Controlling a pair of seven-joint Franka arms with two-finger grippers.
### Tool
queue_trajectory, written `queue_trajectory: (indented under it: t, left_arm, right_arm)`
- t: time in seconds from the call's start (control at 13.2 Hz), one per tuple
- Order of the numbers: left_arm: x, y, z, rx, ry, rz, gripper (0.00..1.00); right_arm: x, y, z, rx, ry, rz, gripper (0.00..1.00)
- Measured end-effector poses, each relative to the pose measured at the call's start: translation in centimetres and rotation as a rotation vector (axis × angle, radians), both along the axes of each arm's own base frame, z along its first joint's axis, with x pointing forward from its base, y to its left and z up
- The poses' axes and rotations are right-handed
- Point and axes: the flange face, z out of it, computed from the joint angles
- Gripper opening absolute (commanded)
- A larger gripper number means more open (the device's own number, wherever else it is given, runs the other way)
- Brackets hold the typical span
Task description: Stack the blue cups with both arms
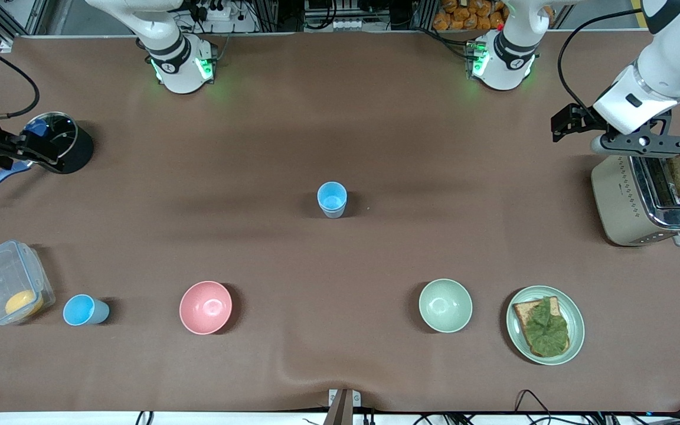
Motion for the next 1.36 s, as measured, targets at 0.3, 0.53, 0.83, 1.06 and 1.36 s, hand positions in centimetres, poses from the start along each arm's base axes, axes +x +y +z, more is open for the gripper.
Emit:
queue_trajectory:
  t: [0.3,0.53,0.83,1.06,1.36]
  left_arm:
    - [0.1,0.4,0.4,-0.001,-0.007,0.007,1.00]
    - [0.4,1.6,1.1,-0.003,-0.024,0.033,1.00]
    - [0.8,3.0,0.9,-0.003,-0.018,0.059,1.00]
    - [0.9,3.4,0.7,-0.004,-0.014,0.067,1.00]
    - [1.0,3.4,0.6,-0.004,-0.013,0.068,1.00]
  right_arm:
    - [0.0,0.0,0.0,0.000,0.000,0.000,1.00]
    - [0.0,0.0,0.0,0.000,0.000,0.000,1.00]
    - [0.0,0.0,0.0,0.000,0.000,0.000,1.00]
    - [0.0,0.0,0.0,0.000,0.000,0.000,1.00]
    - [0.0,0.0,0.0,0.000,0.000,0.000,1.00]
